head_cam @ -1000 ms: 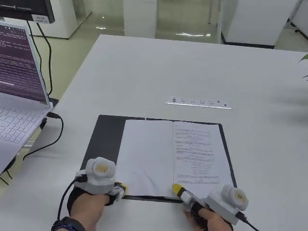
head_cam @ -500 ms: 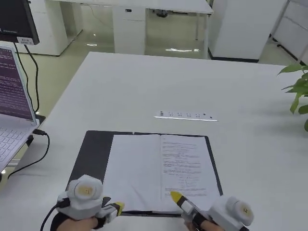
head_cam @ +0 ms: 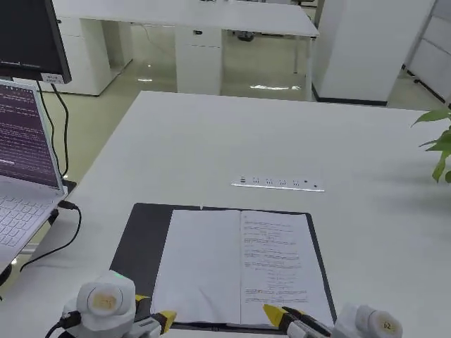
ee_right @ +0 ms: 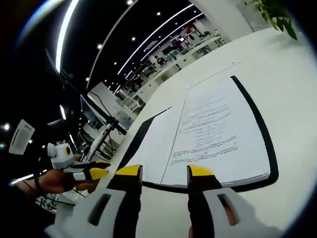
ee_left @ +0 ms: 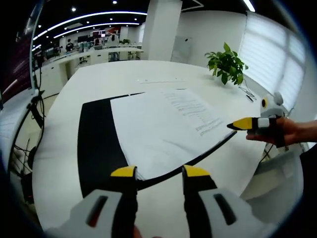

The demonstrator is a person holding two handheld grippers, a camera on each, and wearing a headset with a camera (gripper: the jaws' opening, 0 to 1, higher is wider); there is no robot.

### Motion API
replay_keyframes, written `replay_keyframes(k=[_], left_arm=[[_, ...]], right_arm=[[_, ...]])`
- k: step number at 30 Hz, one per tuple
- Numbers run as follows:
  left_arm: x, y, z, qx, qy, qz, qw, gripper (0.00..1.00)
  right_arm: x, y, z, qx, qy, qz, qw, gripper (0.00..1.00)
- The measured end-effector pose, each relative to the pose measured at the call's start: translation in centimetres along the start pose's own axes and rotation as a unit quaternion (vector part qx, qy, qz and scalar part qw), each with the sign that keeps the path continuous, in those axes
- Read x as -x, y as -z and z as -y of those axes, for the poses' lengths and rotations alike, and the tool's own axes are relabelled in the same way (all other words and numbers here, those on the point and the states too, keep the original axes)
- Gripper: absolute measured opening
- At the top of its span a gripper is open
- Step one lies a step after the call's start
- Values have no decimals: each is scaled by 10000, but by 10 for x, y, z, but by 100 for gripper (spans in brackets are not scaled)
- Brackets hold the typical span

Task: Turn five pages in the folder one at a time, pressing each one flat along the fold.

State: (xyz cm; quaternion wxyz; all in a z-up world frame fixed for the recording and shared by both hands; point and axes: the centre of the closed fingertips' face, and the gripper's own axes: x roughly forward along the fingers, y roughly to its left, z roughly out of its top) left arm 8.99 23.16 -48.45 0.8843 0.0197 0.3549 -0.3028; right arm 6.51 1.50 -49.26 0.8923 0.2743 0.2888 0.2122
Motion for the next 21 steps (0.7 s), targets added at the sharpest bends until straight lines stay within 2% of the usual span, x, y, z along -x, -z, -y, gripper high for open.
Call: replay_keyframes(k=[2, 4, 7, 12, 13, 18, 21], left_arm=[[6, -1, -3, -20, 0, 62, 10000, 36], [11, -3, -3, -68, 16, 100, 9999, 37], [18, -3, -3, -148, 45, 125, 9998, 39], [27, -5, -1, -231, 64, 159, 9996, 42], [28, -6, 0, -238, 71, 164, 9996, 43], [35, -12, 2, -314, 77, 222, 9992, 45], [39, -16, 4, -349, 71, 269, 9990, 47]], right_arm=[[6, 1, 2, 187, -12, -98, 9998, 37], [13, -3, 2, 255, -54, -111, 9996, 38], [23, -10, 3, 559, -58, -141, 9983, 41], [38, -23, 1, 820, -106, -22, 9966, 47], [41, -23, 1, 996, -95, -55, 9950, 47], [51, -26, -3, 1261, -36, -93, 9920, 51], [57, -25, -2, 1522, 37, -205, 9881, 53]])
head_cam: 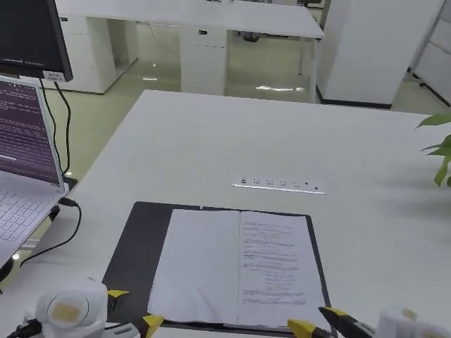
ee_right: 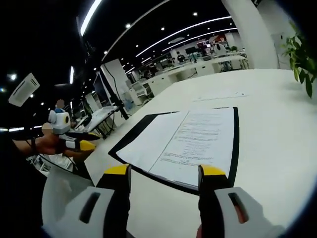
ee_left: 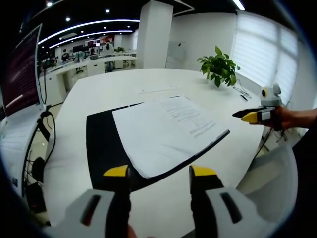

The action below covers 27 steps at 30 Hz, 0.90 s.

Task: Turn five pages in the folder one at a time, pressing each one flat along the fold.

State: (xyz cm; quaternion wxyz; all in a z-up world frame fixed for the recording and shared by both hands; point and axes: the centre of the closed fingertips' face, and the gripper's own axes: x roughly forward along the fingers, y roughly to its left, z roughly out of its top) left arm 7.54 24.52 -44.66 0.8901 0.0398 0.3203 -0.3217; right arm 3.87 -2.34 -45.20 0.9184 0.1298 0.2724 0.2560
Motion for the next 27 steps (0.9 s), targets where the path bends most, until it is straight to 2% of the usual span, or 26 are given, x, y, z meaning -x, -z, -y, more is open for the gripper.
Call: replay_keyframes(k=[4, 9, 17, 27], left_arm=[[6, -4, 8, -127, 46, 27, 9999, 48], [11, -5, 16, -109, 50, 91, 9999, 51], [10, 0, 20, 38, -22, 77, 10000, 54], [14, -4, 22, 250, -128, 193, 9994, 58]], right_arm=[[10, -2, 1, -45, 47, 125, 9999, 56], [18, 7, -1, 73, 148, -1, 9999, 58], [29, 21, -2, 139, 230, -193, 9995, 61], [33, 27, 1, 90, 278, -341, 9990, 62]])
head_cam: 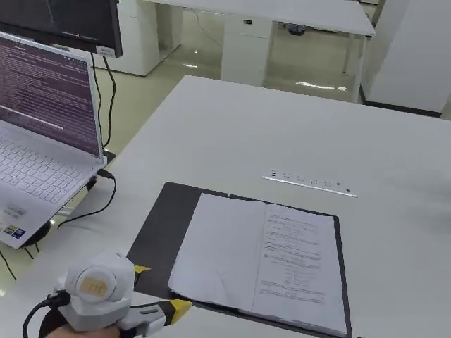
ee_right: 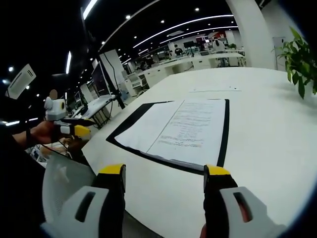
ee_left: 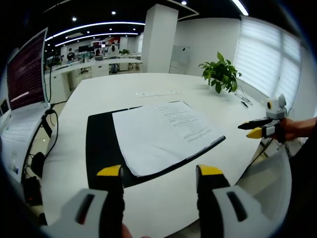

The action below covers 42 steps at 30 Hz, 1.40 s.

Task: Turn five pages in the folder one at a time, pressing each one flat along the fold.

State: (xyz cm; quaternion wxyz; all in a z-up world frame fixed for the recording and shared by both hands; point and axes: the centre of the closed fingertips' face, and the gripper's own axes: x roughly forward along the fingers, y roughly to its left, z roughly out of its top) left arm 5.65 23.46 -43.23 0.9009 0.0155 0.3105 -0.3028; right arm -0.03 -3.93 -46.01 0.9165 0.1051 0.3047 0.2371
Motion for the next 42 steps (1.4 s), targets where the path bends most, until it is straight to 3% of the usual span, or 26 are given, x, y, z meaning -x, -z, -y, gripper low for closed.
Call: replay_keyframes(k=[5, 12, 20, 27, 29, 31, 34, 37, 40, 42], left_arm=[[3, 2, -1, 4, -50, -7, 10000, 59], [14, 1, -9, 82, -204, 112, 9997, 59], [12, 9, -10, 61, -198, 23, 9998, 60], [6, 5, -14, 87, -189, 104, 9997, 60], [-1, 8, -19, 170, -92, 52, 9998, 61], [6, 3, -33, 428, -318, 258, 9982, 61], [9, 9, -42, 246, -368, 211, 9988, 60], [5, 18, -40, 172, -307, 89, 9993, 59], [-3, 18, -36, 60, -162, 30, 9998, 59], [-9, 17, -36, 26, -103, 11, 9999, 58]], right_arm=[[-2, -5, 6, -182, 37, 107, 9998, 62], [-4, -7, 5, -91, 10, 107, 9999, 62], [4, -7, 11, -118, 78, 188, 9997, 62], [3, -7, 14, -155, 146, 182, 9996, 62], [4, -17, 14, -265, 121, 333, 9990, 62], [8, -27, 16, -241, 182, 432, 9986, 62], [12, -38, 17, -304, 201, 666, 9971, 62], [10, -38, 23, -433, 286, 796, 9955, 61], [12, -37, 28, -633, 530, 901, 9925, 60], [13, -39, 26, -762, 547, 1052, 9900, 59]])
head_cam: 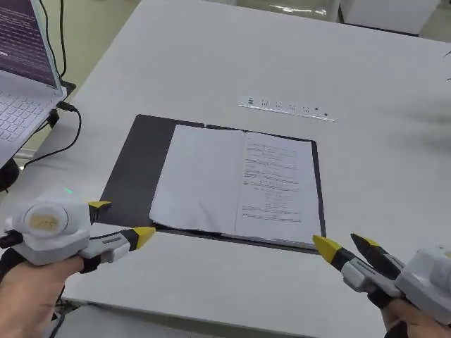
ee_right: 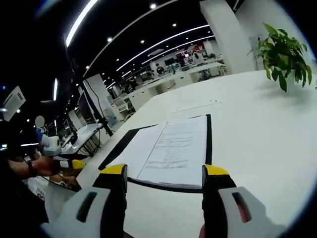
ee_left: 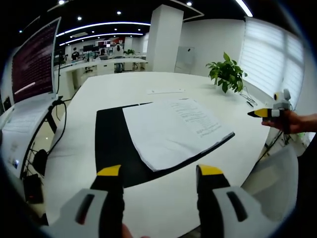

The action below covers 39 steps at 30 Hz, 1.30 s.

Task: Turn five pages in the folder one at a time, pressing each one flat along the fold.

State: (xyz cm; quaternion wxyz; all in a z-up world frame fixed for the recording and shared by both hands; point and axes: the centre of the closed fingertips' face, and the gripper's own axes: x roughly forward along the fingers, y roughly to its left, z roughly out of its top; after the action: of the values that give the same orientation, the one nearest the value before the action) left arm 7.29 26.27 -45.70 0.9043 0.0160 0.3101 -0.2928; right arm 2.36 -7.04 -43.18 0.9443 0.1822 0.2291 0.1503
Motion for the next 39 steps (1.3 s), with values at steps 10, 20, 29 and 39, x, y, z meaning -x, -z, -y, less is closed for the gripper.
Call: replay_keyframes(k=[10, 20, 29, 39], left_arm=[[-34, -13, 8, -196, 360, -87, 9991, 56], [-73, -39, 54, -567, 980, -38, 9936, 56], [-127, -64, 139, -1194, 1840, -23, 9757, 59], [-180, -57, 210, -1675, 2197, -159, 9609, 61]], right_arm=[[-8, 9, 6, -191, 210, -5, 9996, 57], [-10, 4, 21, -305, 343, 96, 9989, 57], [-2, 6, 26, -351, 346, 100, 9987, 60], [8, 11, 24, -437, 286, 53, 9986, 60]])
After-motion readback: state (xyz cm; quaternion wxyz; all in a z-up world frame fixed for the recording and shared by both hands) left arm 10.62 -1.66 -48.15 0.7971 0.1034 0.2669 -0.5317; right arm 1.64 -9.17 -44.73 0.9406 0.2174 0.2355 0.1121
